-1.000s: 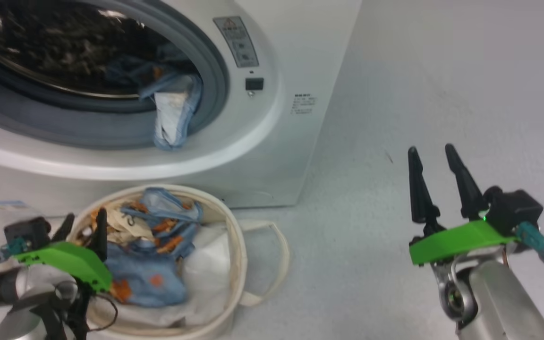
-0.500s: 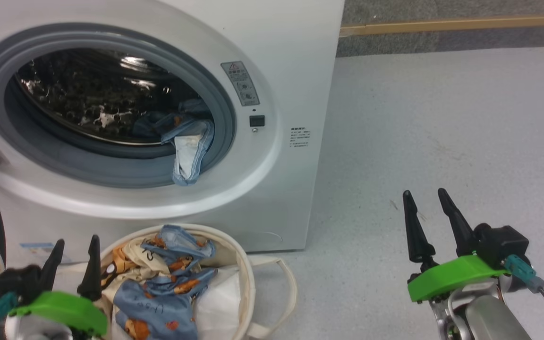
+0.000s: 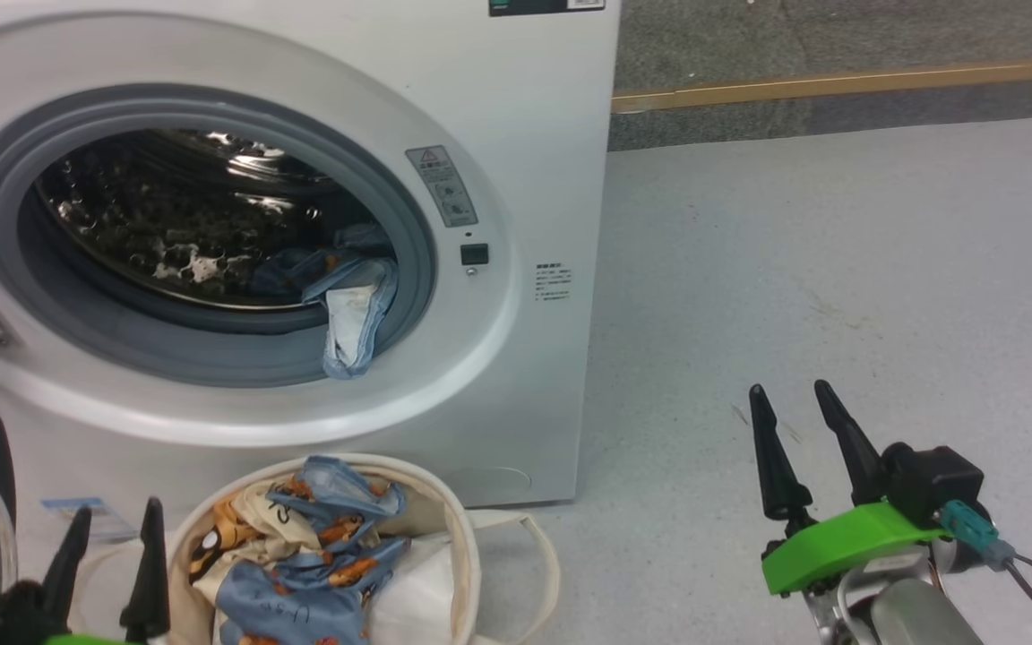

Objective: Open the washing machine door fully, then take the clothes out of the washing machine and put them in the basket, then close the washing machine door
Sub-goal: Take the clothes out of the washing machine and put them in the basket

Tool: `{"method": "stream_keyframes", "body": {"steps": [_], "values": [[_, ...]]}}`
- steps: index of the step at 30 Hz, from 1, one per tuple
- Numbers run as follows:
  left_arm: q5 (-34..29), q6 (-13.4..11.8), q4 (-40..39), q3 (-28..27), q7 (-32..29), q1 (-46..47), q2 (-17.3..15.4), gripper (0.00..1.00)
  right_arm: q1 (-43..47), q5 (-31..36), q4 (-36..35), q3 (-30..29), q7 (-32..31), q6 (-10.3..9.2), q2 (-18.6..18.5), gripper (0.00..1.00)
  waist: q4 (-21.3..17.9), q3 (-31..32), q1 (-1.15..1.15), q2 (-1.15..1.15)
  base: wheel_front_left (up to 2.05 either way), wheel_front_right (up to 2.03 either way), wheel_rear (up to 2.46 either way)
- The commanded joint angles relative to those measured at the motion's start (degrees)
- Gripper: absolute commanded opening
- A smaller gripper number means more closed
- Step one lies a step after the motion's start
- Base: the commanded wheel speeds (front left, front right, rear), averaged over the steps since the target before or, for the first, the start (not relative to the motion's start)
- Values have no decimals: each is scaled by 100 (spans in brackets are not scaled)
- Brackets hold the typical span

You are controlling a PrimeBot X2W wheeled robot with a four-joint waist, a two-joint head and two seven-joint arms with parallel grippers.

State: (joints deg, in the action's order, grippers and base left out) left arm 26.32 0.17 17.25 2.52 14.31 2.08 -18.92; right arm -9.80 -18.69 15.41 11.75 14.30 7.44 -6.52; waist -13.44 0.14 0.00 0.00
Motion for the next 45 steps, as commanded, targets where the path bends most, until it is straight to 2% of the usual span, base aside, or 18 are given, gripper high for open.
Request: {"method": "stream_keyframes", "body": {"steps": [1, 8, 45], "values": [[-29, -52, -271, -274, 32, 118, -235, 100, -108, -32, -186, 147, 70, 5, 8, 100, -41, 20, 0, 0, 0, 0, 0], [82, -125, -560, -345, -52, 9, -246, 100, -125, -58, -152, 222, 70, 5, 2, 100, -71, 26, 0, 0, 0, 0, 0], [206, -121, -475, -194, -144, 229, -340, 100, -198, -55, -133, 237, 70, 5, 15, 100, -115, -113, 0, 0, 0, 0, 0]]}}
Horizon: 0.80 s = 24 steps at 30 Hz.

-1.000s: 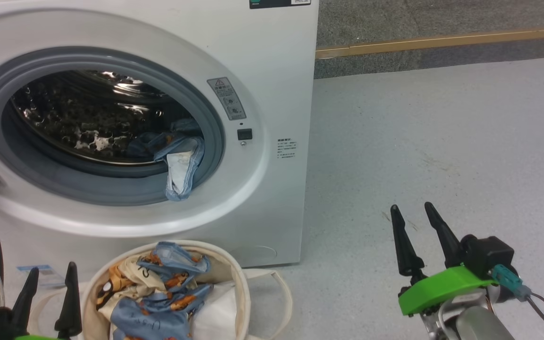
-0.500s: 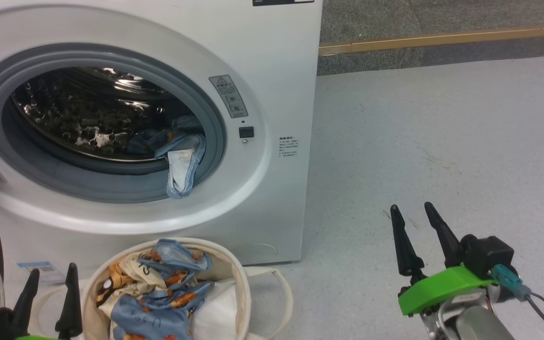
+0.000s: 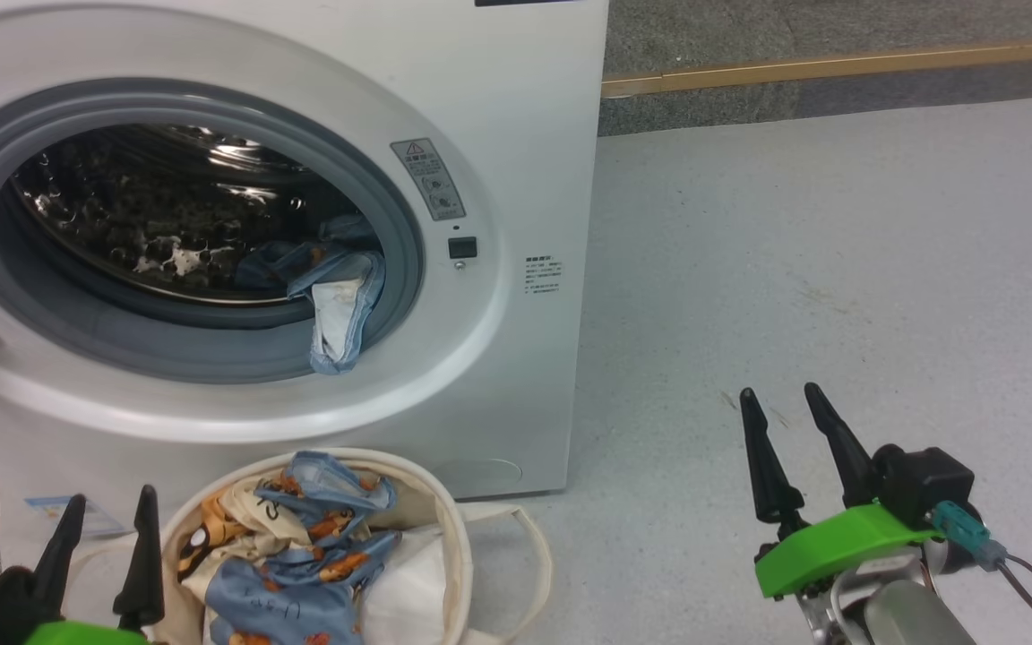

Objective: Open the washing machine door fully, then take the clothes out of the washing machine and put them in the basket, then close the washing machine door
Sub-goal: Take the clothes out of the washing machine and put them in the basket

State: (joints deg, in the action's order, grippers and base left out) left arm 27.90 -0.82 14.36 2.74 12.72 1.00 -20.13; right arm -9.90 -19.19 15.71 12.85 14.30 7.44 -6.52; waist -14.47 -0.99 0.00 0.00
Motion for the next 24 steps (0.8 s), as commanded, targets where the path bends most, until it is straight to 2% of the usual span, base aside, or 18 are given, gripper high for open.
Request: {"method": "stream_keyframes", "body": {"steps": [1, 6, 13, 18, 24], "values": [[42, -19, -181, -198, 4, 355, -224, 100, -189, -5, -166, 125, 70, 5, 20, 100, -22, -4, 0, 0, 0, 0, 0], [103, 119, -65, 7, -261, 726, -200, 100, -217, 6, -189, 113, 70, 5, 18, 100, -39, -100, 0, 0, 0, 0, 0], [-24, 429, 359, 515, -780, 1773, -214, 100, -314, 40, -238, 82, 70, 5, -31, 100, 1, -405, 0, 0, 0, 0, 0], [-27, 669, 1081, 925, -1245, 2950, -156, 100, -485, 70, -337, 62, 70, 5, -27, 100, -30, -805, 0, 0, 0, 0, 0], [-140, 775, 2237, 1372, -1903, 4418, -140, 100, -660, 133, -423, 30, 70, 5, -48, 100, -137, -1359, 0, 0, 0, 0, 0]]}}
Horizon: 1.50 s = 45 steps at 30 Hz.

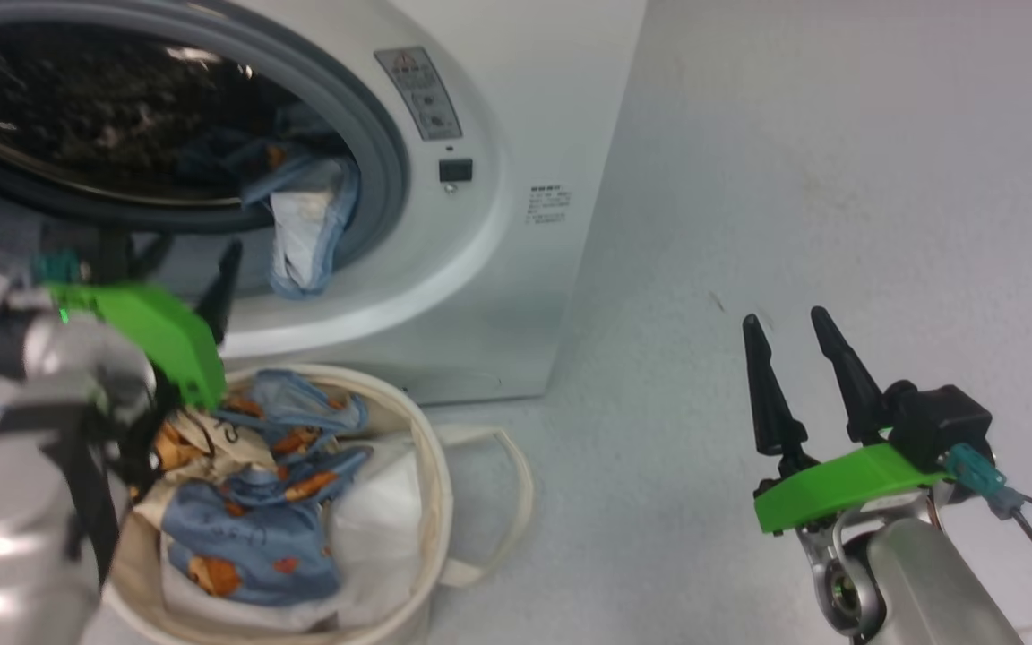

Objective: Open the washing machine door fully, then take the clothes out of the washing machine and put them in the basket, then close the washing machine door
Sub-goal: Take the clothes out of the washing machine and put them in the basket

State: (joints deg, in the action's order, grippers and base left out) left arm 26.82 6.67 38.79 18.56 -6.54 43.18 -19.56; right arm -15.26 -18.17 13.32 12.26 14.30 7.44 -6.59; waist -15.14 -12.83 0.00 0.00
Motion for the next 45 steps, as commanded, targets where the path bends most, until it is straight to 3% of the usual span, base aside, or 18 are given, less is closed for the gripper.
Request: {"method": "stream_keyframes", "body": {"steps": [1, 7, 14, 20, 31, 32, 33, 40, 45], "values": [[-52, 37, -24, -149, -31, 415, -212, 100, -152, 39, -197, 88, 70, 5, -44, 100, -108, -257, 0, 0, 0, 0, 0], [147, 75, 988, 66, -355, 1489, -155, 100, -259, 48, -335, -23, 70, 5, 35, 100, -315, -737, 0, 0, 0, 0, 0], [1229, 80, 1495, 207, -972, 2292, -1, 100, -293, 78, -393, -128, 70, 5, 105, 100, -496, -1199, 0, 0, 0, 0, 0], [1844, 80, 1727, 416, -1333, 2564, -109, 100, -290, 100, -423, -170, 70, 5, 174, 100, -589, -1360, 0, 0, 0, 0, 0], [2102, 81, 2164, 875, -1452, 2759, -148, 100, -334, 139, -432, -134, 70, 5, 205, 100, -612, -1461, 0, 0, 0, 0, 0], [2130, 81, 2145, 934, -1437, 2755, -137, 97, -337, 140, -430, -130, 70, 5, 206, 100, -609, -1461, 0, 0, 0, 0, 0], [2179, 81, 2118, 978, -1412, 2747, -136, 0, -338, 140, -427, -126, 70, 5, 207, 100, -604, -1461, 0, 0, 0, 0, 0], [2563, 81, 1823, 1216, -1021, 2696, -210, 0, -358, 144, -398, -129, 70, 5, 209, 100, -557, -1430, 0, 0, 0, 0, 0], [2704, 81, 1621, 1350, -154, 2606, -360, 0, -331, 149, -355, -138, 70, 5, 208, 100, -493, -1250, 0, 0, 0, 0, 0]]}}
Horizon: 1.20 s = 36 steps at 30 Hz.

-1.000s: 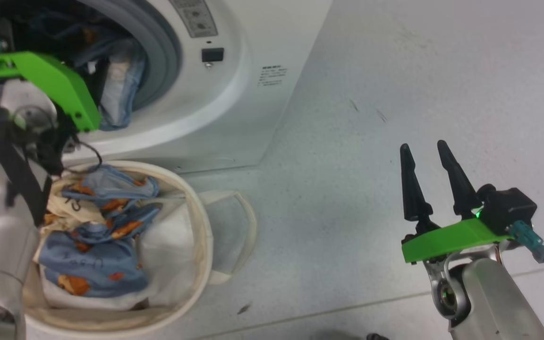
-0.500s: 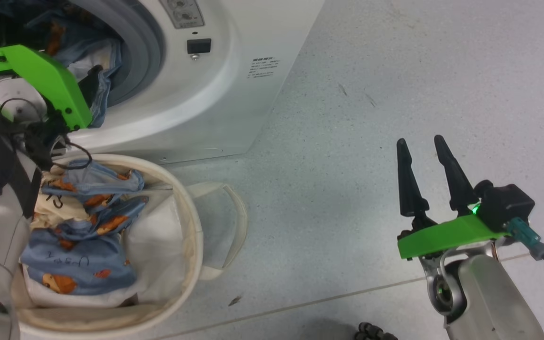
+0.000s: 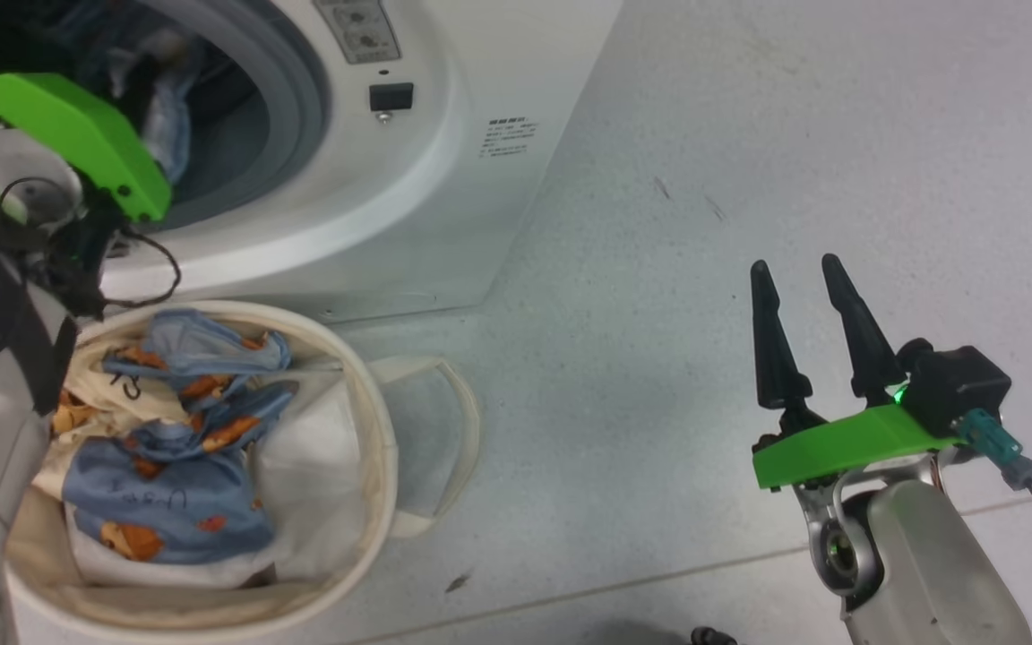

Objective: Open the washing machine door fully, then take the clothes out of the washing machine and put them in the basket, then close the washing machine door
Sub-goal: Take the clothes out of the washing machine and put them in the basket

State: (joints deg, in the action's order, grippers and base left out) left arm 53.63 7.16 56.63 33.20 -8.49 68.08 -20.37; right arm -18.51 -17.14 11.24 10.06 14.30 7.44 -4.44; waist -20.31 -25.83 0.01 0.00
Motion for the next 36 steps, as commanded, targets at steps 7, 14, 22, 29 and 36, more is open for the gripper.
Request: {"method": "stream_keyframes", "body": {"steps": [7, 14, 22, 29, 36], "values": [[-68, 33, -277, 37, 1789, -193, -463, 0, 83, 16, -40, 121, 70, 5, -38, 100, 222, 474, -1, 0, 0, 0, 0], [-199, 33, -979, -70, 2339, -918, -658, 0, 237, -17, 86, 176, 70, 5, -111, 100, 554, 962, -1, 0, 0, 0, 0], [-1102, -331, -3245, -1228, 2347, -2602, -637, 0, 454, -64, 205, 221, 70, 5, -180, 100, 974, 1425, -1, 0, 0, 0, 0], [-1554, -843, -5279, -1587, 2348, -4225, -709, 0, 592, -103, 278, 317, 70, 5, -200, 100, 1225, 1731, -1, 0, 0, 0, 0], [-1629, -1257, -6443, -1690, 2290, -5011, -841, 0, 635, -122, 313, 338, 70, 5, -205, 100, 1293, 1815, -1, 0, 0, 0, 0]]}}
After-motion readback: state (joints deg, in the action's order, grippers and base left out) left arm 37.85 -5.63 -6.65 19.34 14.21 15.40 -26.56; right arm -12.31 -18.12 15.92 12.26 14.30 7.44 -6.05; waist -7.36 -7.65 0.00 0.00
